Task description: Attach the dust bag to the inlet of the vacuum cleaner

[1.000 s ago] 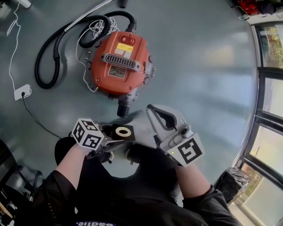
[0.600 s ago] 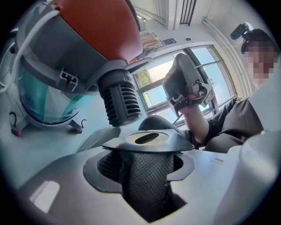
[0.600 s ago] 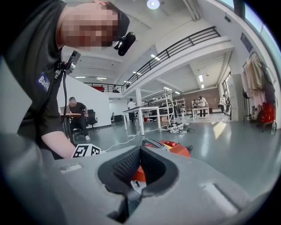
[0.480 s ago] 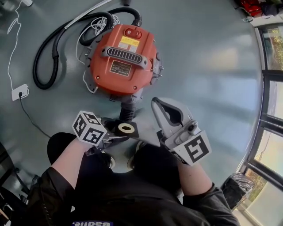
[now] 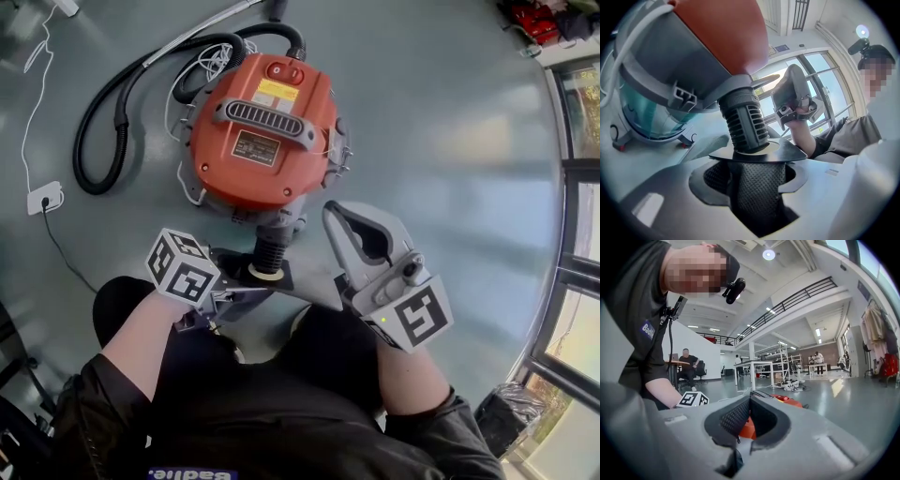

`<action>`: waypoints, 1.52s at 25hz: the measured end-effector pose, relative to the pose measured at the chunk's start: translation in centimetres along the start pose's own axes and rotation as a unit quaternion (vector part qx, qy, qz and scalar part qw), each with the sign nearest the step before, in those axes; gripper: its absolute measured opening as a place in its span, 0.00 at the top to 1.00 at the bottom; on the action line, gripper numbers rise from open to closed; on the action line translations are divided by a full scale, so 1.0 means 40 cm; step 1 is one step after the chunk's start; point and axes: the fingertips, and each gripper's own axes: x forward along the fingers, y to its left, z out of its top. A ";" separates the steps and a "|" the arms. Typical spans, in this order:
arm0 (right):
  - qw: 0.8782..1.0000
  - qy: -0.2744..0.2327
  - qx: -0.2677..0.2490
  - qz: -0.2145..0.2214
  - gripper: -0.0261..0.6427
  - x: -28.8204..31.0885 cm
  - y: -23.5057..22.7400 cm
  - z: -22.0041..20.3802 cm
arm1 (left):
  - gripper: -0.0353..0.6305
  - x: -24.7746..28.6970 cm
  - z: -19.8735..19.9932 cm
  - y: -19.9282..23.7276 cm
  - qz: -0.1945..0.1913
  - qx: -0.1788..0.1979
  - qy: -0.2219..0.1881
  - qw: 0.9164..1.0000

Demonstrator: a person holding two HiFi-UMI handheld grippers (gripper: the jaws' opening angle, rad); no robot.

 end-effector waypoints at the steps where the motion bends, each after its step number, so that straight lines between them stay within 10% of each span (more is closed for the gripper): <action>1: 1.000 -0.003 -0.004 0.003 0.97 0.002 0.003 0.001 | 0.55 0.001 0.002 0.001 -0.003 -0.005 0.000 1.000; 38: 0.975 0.092 -0.170 0.111 0.75 0.260 -0.112 -0.100 | 0.54 -0.017 0.003 -0.017 -0.043 -0.089 0.070 0.993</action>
